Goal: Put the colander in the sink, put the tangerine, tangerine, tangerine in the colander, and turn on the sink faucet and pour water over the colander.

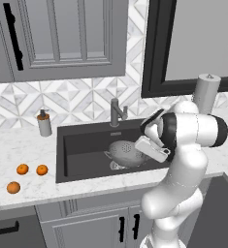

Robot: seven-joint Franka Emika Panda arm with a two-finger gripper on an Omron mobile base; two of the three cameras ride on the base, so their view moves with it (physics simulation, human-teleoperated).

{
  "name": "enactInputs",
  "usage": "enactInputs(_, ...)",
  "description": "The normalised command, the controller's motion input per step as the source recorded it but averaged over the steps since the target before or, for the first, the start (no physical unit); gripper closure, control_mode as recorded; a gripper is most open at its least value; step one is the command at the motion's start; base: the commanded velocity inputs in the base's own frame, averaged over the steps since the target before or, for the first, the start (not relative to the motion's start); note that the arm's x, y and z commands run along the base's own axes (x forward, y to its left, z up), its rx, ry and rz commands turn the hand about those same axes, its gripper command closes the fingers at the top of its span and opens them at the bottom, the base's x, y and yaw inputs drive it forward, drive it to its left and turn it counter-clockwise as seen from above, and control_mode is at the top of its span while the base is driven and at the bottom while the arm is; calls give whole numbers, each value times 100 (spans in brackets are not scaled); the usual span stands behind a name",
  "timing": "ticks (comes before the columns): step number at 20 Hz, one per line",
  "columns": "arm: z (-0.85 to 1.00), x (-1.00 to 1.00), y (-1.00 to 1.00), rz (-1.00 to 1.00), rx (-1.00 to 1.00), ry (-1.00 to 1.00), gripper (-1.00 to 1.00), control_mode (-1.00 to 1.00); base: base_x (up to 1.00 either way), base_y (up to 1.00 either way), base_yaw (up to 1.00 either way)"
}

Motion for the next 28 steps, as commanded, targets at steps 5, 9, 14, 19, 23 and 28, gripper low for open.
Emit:
enactInputs(5,-31,19,0,0,0,0,100,-100,0,0,0)
enactInputs(9,-31,17,0,0,0,0,100,-100,0,0,0)
enactInputs(14,-27,12,0,0,-3,0,100,-100,0,0,0)
enactInputs(19,-22,1,0,0,-6,-1,100,-100,0,0,0)
enactInputs(23,-16,0,0,0,-7,-2,100,-100,0,0,0)
enactInputs(28,-13,0,0,0,-4,-2,100,-100,0,0,0)
